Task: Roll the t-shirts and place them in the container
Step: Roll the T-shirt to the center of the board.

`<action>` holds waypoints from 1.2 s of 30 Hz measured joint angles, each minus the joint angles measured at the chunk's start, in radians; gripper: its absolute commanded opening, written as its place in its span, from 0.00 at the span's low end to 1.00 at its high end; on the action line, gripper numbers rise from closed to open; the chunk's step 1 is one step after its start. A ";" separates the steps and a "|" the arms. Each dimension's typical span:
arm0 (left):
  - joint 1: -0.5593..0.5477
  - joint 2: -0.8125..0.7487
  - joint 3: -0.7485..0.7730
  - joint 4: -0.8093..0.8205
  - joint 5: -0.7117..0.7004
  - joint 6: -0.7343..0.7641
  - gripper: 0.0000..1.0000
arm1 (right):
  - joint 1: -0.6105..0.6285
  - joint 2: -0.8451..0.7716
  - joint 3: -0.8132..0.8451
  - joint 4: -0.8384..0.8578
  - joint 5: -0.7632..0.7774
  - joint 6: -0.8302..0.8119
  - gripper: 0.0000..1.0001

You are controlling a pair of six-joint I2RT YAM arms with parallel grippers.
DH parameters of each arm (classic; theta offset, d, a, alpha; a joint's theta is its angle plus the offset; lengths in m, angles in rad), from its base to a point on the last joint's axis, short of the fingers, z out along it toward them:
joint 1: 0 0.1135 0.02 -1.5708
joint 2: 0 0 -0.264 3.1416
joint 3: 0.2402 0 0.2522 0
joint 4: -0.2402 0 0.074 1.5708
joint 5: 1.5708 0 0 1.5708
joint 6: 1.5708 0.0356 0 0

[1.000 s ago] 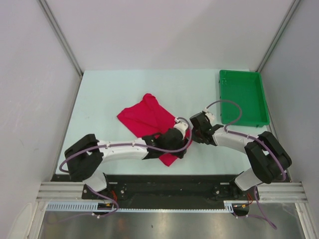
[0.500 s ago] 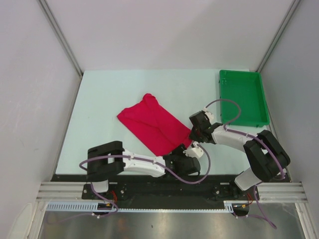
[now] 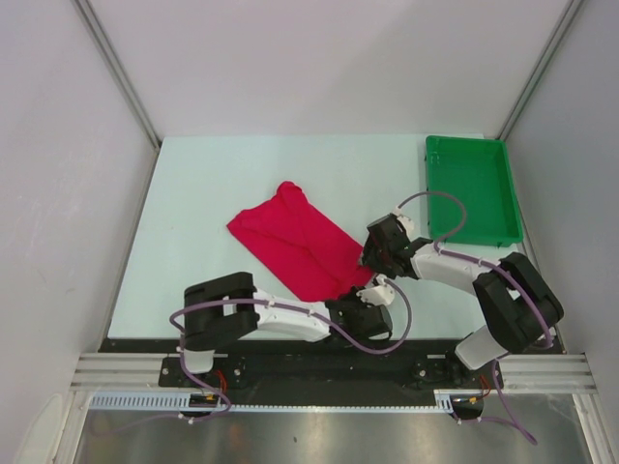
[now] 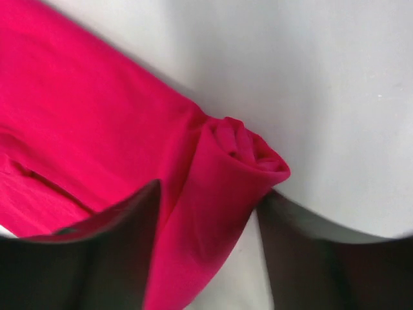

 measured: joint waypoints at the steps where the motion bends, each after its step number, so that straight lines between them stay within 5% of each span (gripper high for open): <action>1: 0.010 -0.015 -0.012 0.012 0.031 -0.002 0.00 | 0.000 -0.005 0.003 0.005 0.000 -0.004 0.78; 8: 0.159 -0.225 -0.148 0.140 0.390 -0.103 0.00 | -0.023 -0.099 -0.012 -0.050 0.021 -0.018 0.85; 16: 0.199 -0.228 -0.229 0.333 0.731 -0.295 0.00 | -0.100 -0.357 -0.135 -0.068 0.018 -0.007 0.82; 29: 0.321 -0.213 -0.368 0.565 0.997 -0.571 0.00 | -0.095 -0.575 -0.259 -0.138 0.008 0.045 0.78; 36: 0.349 -0.195 -0.368 0.574 1.049 -0.616 0.00 | -0.034 -0.536 -0.315 -0.106 0.001 0.089 0.62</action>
